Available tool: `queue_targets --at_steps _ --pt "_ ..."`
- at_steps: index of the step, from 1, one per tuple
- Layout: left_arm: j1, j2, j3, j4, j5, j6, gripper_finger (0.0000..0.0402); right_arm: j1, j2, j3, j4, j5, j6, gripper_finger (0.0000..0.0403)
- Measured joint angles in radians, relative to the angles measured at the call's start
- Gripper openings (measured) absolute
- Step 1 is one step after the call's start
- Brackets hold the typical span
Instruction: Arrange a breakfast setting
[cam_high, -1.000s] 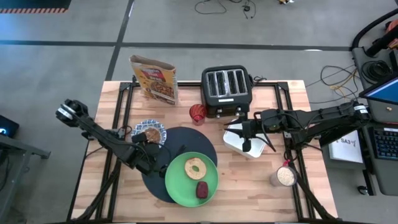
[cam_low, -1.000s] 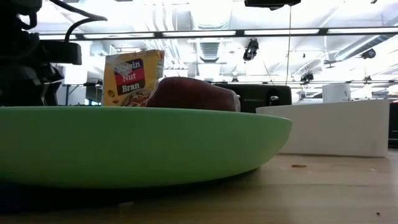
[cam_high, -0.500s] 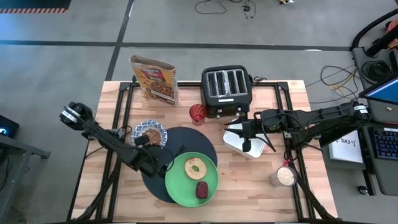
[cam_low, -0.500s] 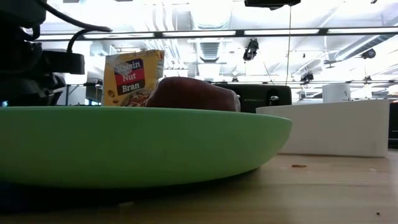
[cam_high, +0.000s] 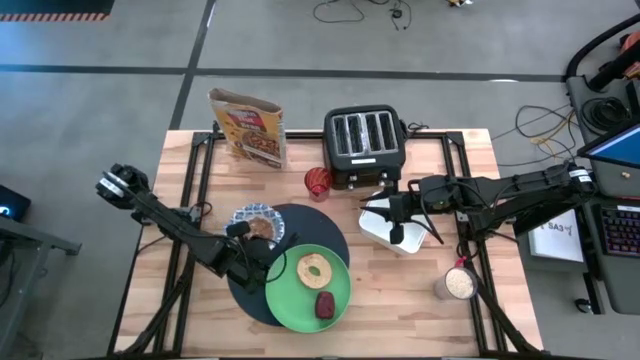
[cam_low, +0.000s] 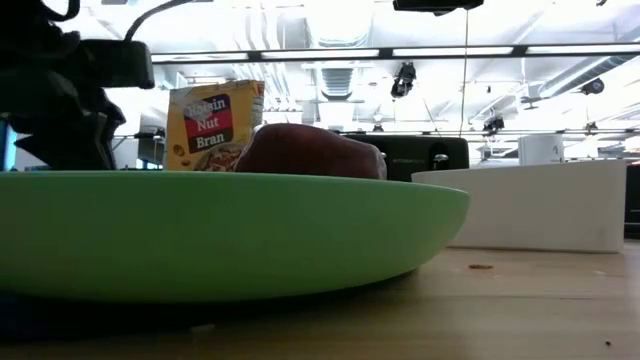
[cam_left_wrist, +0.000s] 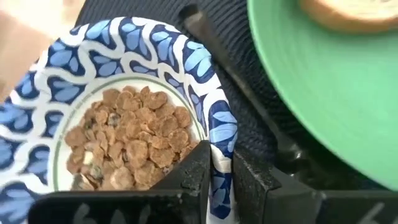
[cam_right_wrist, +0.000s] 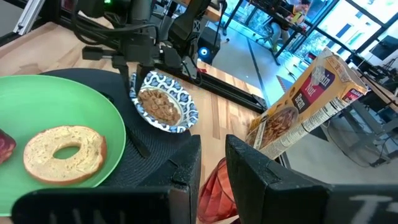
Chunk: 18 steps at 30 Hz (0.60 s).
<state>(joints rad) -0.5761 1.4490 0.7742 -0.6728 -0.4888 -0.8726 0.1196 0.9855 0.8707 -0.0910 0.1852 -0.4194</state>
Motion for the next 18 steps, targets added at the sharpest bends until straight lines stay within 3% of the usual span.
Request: queue_targets --at_steps 5,11,18 --pt "0.002 0.000 -0.010 -0.041 0.017 -0.076 0.0059 0.000 0.000 0.000 0.000 0.000 0.000 0.0063" --pt "0.002 0.000 -0.010 -0.024 0.061 -0.079 0.0122 0.000 0.000 0.000 0.000 0.000 0.000 0.0063" --pt "0.002 -0.040 0.051 -0.119 0.018 0.028 0.0171 0.000 0.000 -0.034 -0.002 -0.001 0.013 0.0063"
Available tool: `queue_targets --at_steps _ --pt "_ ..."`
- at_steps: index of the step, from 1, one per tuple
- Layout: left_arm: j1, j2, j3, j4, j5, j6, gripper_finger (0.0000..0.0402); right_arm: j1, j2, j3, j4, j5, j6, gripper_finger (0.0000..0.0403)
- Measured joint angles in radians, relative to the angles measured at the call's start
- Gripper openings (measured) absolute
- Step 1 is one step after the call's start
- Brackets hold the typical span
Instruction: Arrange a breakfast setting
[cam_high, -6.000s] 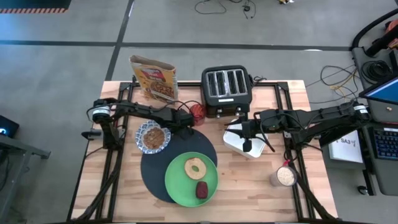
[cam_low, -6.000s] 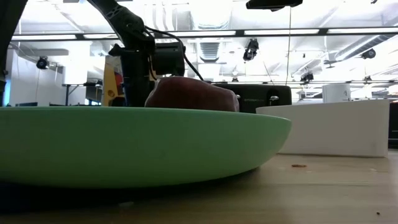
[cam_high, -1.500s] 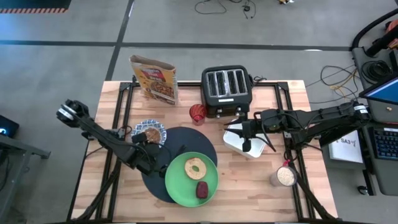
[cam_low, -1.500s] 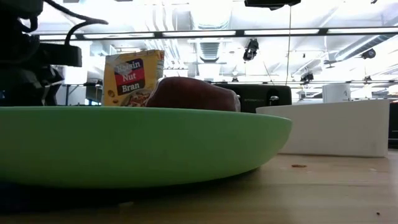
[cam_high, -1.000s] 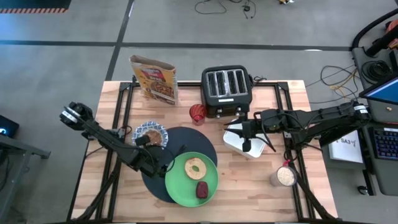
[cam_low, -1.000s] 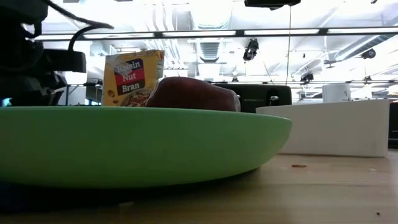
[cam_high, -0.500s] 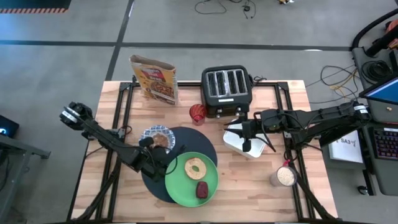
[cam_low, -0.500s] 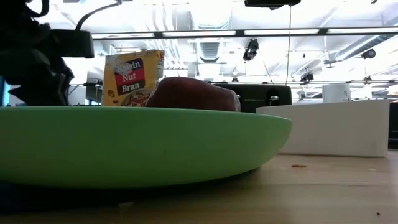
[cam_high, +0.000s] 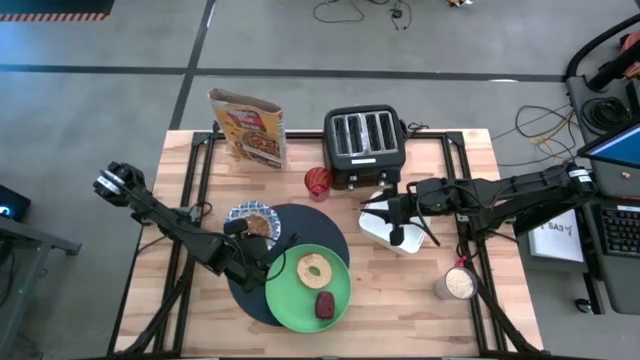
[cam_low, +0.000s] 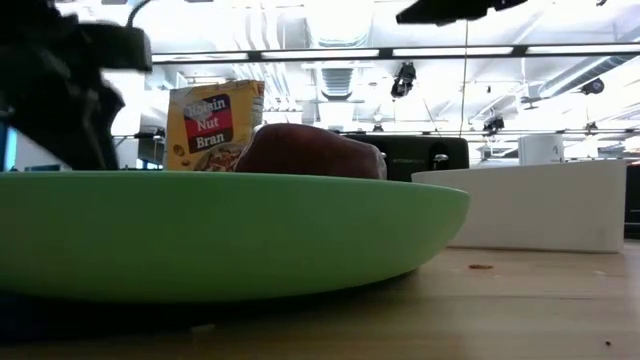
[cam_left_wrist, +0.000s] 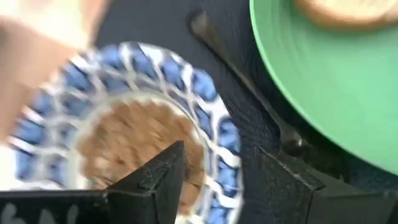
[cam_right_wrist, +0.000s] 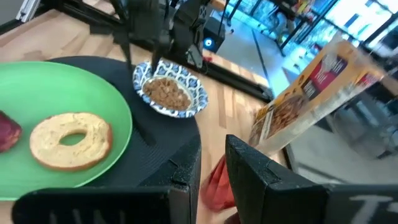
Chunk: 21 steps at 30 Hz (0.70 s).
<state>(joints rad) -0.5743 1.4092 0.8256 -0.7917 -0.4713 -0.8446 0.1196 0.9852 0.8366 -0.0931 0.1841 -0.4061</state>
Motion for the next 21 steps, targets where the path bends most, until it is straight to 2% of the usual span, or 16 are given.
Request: queue_targets --at_steps 3,5,8,10,12,14,18,21 --pt "-0.001 -0.054 0.026 -0.017 -0.095 0.063 0.0173 0.000 0.000 -0.039 0.012 -0.008 0.083 0.0063" --pt "0.001 -0.092 0.022 0.031 -0.125 0.113 0.0169 0.000 0.000 -0.080 0.037 -0.009 0.177 0.0063" --pt "0.002 -0.111 -0.011 0.156 -0.029 0.195 0.0156 0.000 0.033 -0.116 0.068 -0.010 0.333 0.0063" --pt "-0.001 -0.097 -0.038 0.215 0.055 0.210 0.0142 -0.003 0.077 -0.122 0.046 -0.032 0.377 0.0063" --pt "-0.009 -0.085 -0.046 0.232 0.092 0.202 0.0126 -0.006 0.135 -0.113 0.048 -0.057 0.432 0.0063" --pt "-0.013 -0.082 -0.046 0.231 0.093 0.185 0.0111 -0.007 0.201 -0.084 0.058 -0.085 0.525 0.0064" --pt "-0.015 -0.086 -0.041 0.220 0.062 0.181 0.0091 -0.007 0.342 -0.003 0.036 -0.250 0.743 0.0089" --pt "-0.015 -0.086 -0.036 0.216 0.011 0.190 0.0083 -0.003 0.457 0.087 -0.059 -0.276 0.857 0.0122"
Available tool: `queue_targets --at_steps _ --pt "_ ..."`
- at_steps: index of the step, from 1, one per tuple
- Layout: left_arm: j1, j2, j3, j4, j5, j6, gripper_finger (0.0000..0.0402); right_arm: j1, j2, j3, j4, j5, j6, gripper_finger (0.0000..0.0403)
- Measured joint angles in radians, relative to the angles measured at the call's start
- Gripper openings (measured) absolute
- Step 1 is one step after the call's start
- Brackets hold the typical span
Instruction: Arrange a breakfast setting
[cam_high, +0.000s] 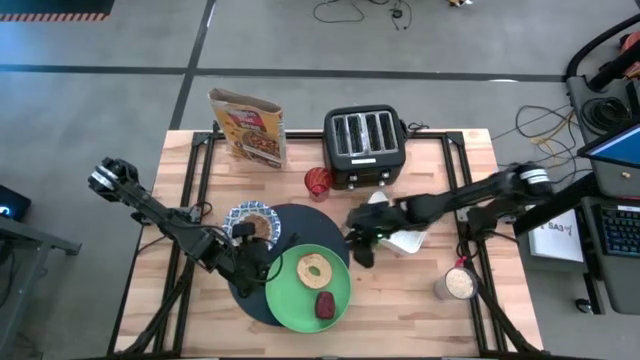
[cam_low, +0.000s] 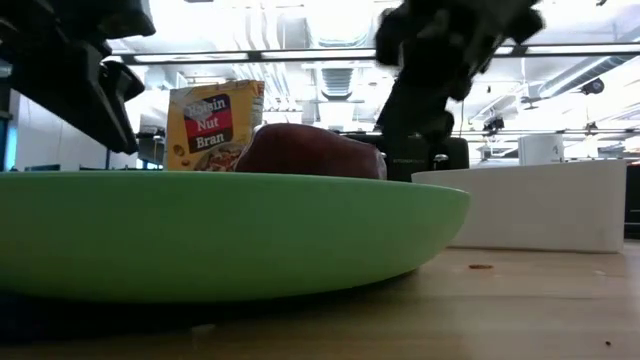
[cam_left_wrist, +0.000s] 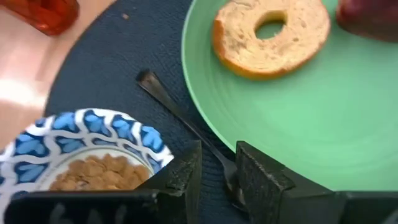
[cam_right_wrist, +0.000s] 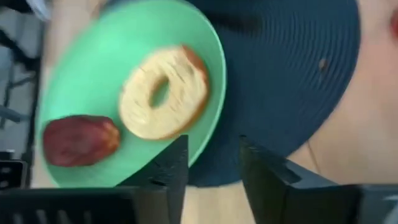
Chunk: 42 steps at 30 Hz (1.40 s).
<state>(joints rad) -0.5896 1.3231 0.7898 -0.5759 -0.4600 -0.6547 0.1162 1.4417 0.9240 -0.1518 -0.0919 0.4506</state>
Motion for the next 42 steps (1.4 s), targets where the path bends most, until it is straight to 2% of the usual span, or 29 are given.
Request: queue_targets --at_steps 3,7,12,17,20,25,28,33,37,42 --pt "0.000 0.000 0.000 -0.001 -0.014 0.011 0.0079 0.014 0.121 0.128 -0.167 -0.035 0.029 0.0150" --pt "-0.004 0.000 0.000 -0.006 -0.016 0.018 0.0079 0.046 0.278 0.307 -0.376 -0.041 0.029 0.0167" --pt "-0.029 0.000 0.000 -0.017 -0.017 0.023 0.0079 0.049 0.430 0.492 -0.526 -0.036 0.055 0.0160" --pt "-0.075 0.000 0.000 -0.007 -0.031 -0.027 0.0079 0.049 0.512 0.601 -0.617 -0.020 0.079 0.0135" --pt "-0.115 0.000 0.000 0.004 -0.062 -0.051 0.0079 0.049 0.542 0.625 -0.633 -0.016 0.086 0.0102" --pt "-0.184 0.000 0.000 0.008 -0.142 -0.070 0.0079 0.049 0.555 0.637 -0.624 -0.012 0.101 0.0022" --pt "-0.210 0.000 0.000 0.011 -0.188 -0.070 0.0079 0.050 0.537 0.635 -0.661 -0.005 0.099 0.0014" --pt "-0.220 0.000 0.000 0.017 -0.237 -0.071 0.0079 0.050 0.486 0.640 -0.838 0.108 0.071 0.0011" --pt "-0.219 0.000 0.000 0.019 -0.239 -0.072 0.0079 0.049 0.464 0.628 -0.840 0.183 0.050 0.0011" --pt "-0.219 0.001 0.000 0.027 -0.239 -0.075 0.0079 0.049 0.469 0.628 -0.826 0.224 -0.004 0.0023"
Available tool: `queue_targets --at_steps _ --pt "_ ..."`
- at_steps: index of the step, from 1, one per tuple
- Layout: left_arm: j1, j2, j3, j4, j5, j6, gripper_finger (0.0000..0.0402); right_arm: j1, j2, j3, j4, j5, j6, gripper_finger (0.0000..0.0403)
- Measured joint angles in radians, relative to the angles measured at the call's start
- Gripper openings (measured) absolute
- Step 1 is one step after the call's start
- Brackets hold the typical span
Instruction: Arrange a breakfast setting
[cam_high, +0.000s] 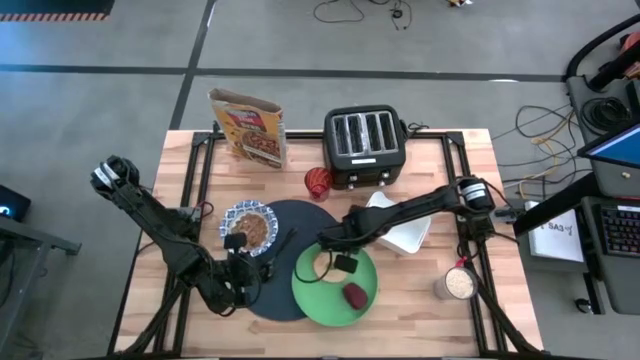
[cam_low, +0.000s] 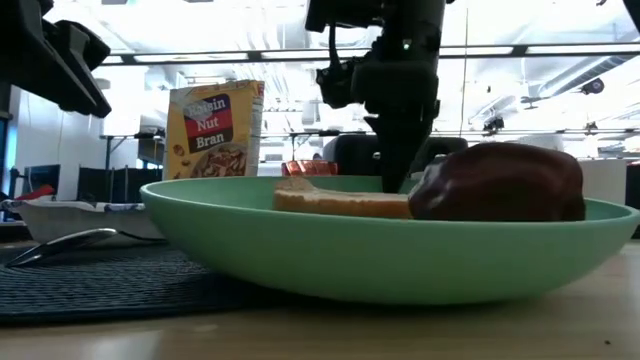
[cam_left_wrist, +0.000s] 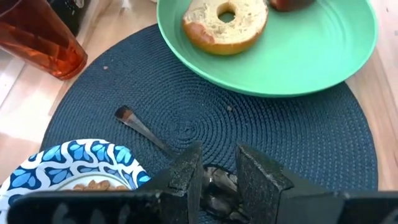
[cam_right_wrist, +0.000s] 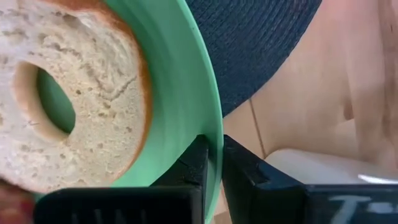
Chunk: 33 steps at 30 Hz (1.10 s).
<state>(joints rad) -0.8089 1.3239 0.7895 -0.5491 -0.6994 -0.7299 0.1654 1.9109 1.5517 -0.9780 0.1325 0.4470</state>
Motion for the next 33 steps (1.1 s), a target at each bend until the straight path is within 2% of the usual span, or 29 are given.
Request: queue_targets --at_steps 12,15,19,27,30,33 --pt "0.001 0.000 0.000 0.000 0.009 -0.004 0.0079 -0.015 0.024 0.000 0.003 0.007 -0.047 0.0119" --pt "-0.002 0.003 0.000 0.000 0.082 -0.052 0.0078 -0.017 0.006 0.015 -0.004 0.007 -0.051 0.0124" --pt "-0.036 0.045 0.000 0.007 0.105 -0.111 0.0077 -0.007 -0.024 0.016 0.031 0.037 -0.070 0.0122" --pt "-0.094 0.240 0.008 0.040 0.168 -0.228 0.0077 0.020 -0.028 0.014 0.113 0.057 -0.157 0.0123" --pt "-0.132 0.255 0.054 0.053 0.096 -0.125 0.0076 0.063 -0.048 -0.031 0.200 0.110 -0.232 0.0120" --pt "-0.147 0.193 0.063 0.056 -0.096 0.038 0.0076 0.118 -0.110 -0.148 0.427 0.109 -0.376 0.0113"
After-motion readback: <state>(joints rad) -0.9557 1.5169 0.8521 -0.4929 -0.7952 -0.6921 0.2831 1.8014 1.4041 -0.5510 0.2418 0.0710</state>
